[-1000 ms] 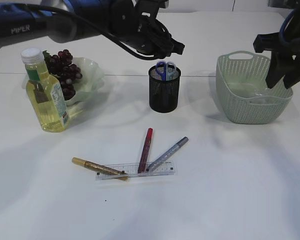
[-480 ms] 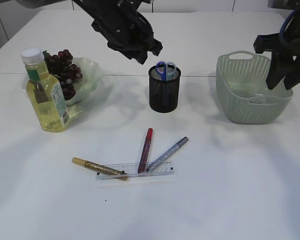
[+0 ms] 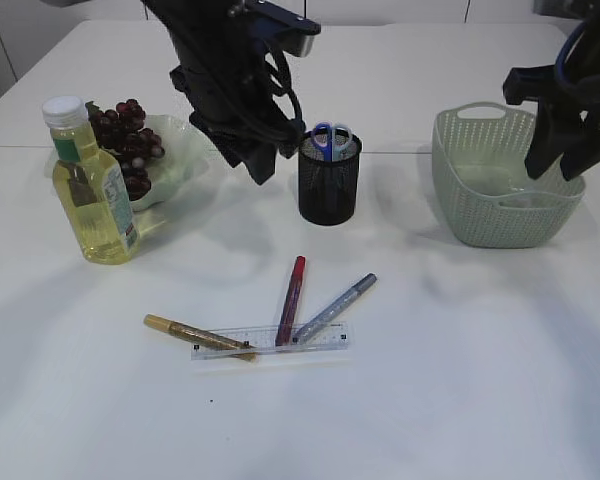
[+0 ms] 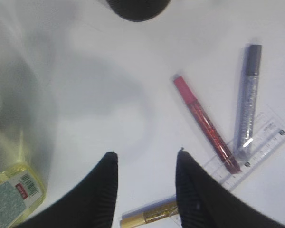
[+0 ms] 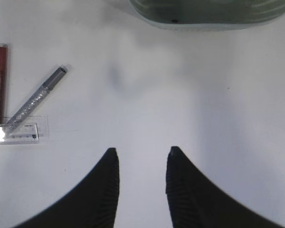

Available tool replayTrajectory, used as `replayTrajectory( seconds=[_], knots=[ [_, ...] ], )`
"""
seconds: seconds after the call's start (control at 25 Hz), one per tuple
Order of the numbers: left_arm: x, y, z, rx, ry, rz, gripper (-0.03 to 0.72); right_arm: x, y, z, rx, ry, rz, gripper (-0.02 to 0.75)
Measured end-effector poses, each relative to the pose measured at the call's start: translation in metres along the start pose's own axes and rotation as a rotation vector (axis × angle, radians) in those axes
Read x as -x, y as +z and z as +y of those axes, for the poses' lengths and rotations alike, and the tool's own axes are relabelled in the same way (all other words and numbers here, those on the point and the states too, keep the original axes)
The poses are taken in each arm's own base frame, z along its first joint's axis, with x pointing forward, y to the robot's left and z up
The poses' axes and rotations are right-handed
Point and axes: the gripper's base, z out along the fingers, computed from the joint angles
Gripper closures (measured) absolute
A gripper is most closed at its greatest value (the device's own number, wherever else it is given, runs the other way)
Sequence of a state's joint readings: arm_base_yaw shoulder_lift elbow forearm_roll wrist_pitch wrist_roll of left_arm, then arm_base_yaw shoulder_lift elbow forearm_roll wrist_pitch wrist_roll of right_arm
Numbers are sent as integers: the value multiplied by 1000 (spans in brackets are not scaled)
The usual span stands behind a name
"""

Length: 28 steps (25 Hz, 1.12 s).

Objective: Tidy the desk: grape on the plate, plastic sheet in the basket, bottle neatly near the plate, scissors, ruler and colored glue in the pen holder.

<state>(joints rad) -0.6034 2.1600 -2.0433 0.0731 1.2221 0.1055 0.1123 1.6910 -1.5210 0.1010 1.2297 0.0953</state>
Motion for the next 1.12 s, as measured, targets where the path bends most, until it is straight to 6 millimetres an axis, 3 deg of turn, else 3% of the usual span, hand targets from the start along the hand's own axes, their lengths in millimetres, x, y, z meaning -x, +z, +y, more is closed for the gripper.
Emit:
replayTrajectory(
  seconds=[0.24, 0.48, 0.76, 1.12],
  knots=[
    [2, -1, -21, -67, 89, -1, 358, -3, 2, 2, 23, -5, 11, 456],
    [1, -2, -26, -97, 101, -2, 353, -26, 15, -2, 19, -10, 92, 456],
    [-36, 1, -30, -114, 107, 117, 354, -39, -1, -2, 22, -17, 59, 456],
    [-71, -19, -33, -147, 224, 155, 354, -42, -12, -3, 9, -42, 26, 456]
  ],
)
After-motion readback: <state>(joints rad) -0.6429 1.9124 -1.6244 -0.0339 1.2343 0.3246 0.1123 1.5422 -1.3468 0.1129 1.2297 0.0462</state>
